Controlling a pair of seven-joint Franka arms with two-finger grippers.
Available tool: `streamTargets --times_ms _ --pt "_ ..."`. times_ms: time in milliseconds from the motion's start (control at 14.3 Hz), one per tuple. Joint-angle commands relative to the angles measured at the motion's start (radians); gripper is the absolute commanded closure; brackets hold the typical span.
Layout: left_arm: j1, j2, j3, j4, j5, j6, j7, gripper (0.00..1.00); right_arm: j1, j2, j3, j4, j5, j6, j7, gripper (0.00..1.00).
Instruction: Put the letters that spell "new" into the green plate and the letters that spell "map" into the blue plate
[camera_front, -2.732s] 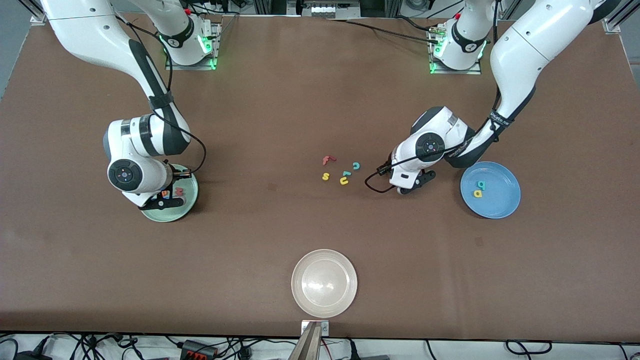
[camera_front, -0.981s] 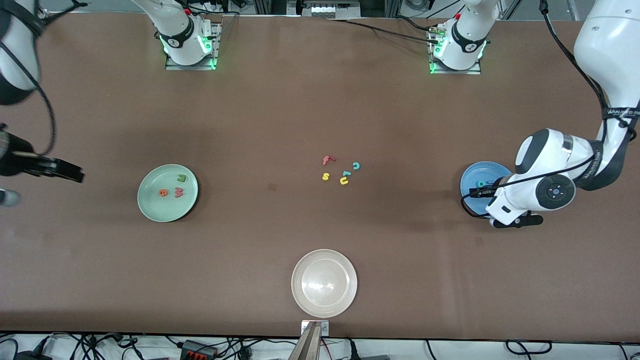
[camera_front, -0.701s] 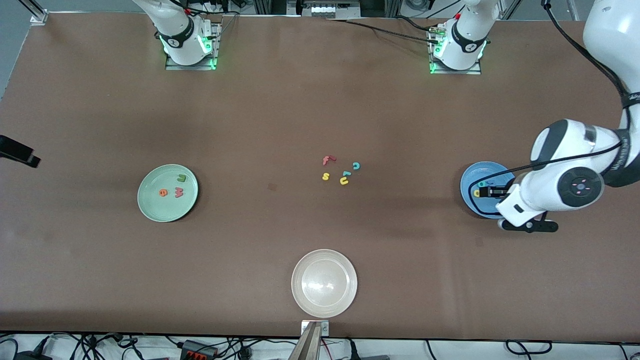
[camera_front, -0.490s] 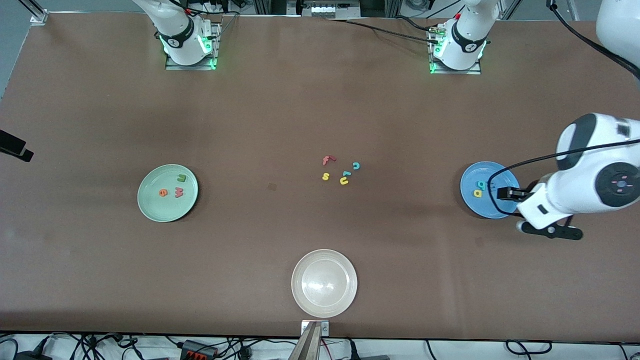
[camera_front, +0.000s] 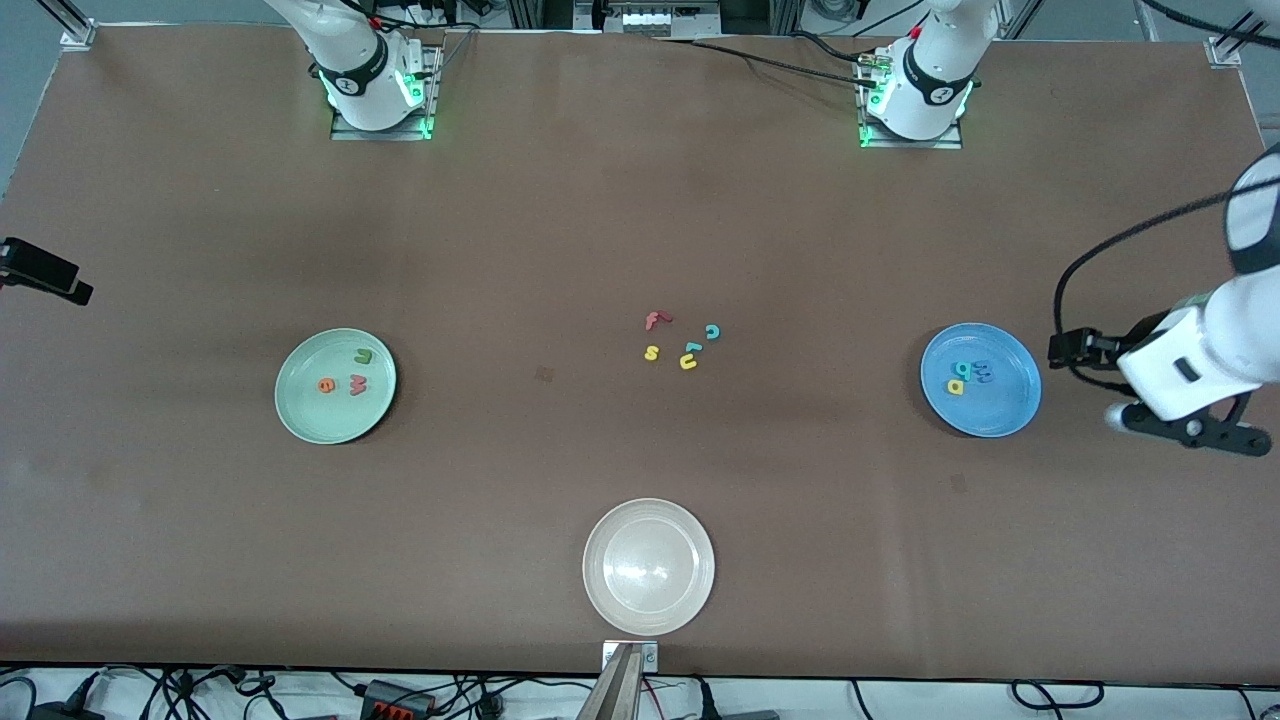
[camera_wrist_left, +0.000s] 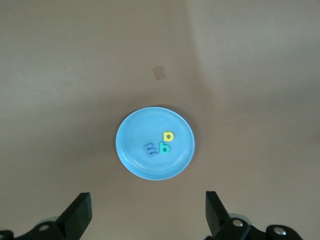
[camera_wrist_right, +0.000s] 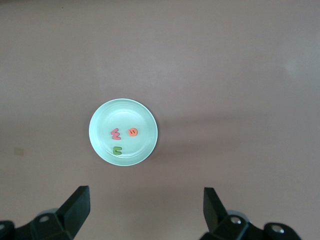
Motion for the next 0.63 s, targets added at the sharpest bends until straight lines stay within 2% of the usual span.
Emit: streamTargets --times_ms 0,70,140,280,350,420,561 --pt "-0.177 -0.145 0.273 -0.047 -0.149 0.0 0.04 0.0 0.025 -0.035 -0.018 -0.038 -0.01 0.027 -0.004 0.0" --pt "-0.25 -0.191 0.395 -0.082 -0.22 0.024 0.04 0.0 0.025 -0.035 -0.018 -0.041 -0.015 0.024 -0.01 0.0" --pt "-0.307 -0.238 0.475 -0.137 -0.254 0.073 0.04 0.0 0.025 -0.046 -0.018 -0.057 -0.016 0.021 -0.017 0.0" --pt "-0.443 -0.343 0.637 -0.292 -0.26 0.214 0.031 0.0 0.025 -0.117 -0.018 -0.171 -0.018 0.081 -0.017 0.0" --pt "-0.482 -0.379 0.69 -0.355 -0.271 0.27 0.028 0.0 0.025 -0.162 -0.018 -0.231 -0.016 0.102 -0.014 0.0" --pt "-0.499 -0.405 0.712 -0.397 -0.288 0.29 0.023 0.0 0.025 -0.188 -0.018 -0.257 -0.016 0.103 -0.011 0.0" --pt "-0.502 -0.48 0.715 -0.495 -0.292 0.313 0.025 0.0 0.024 -0.219 -0.018 -0.299 -0.016 0.107 -0.009 0.0"
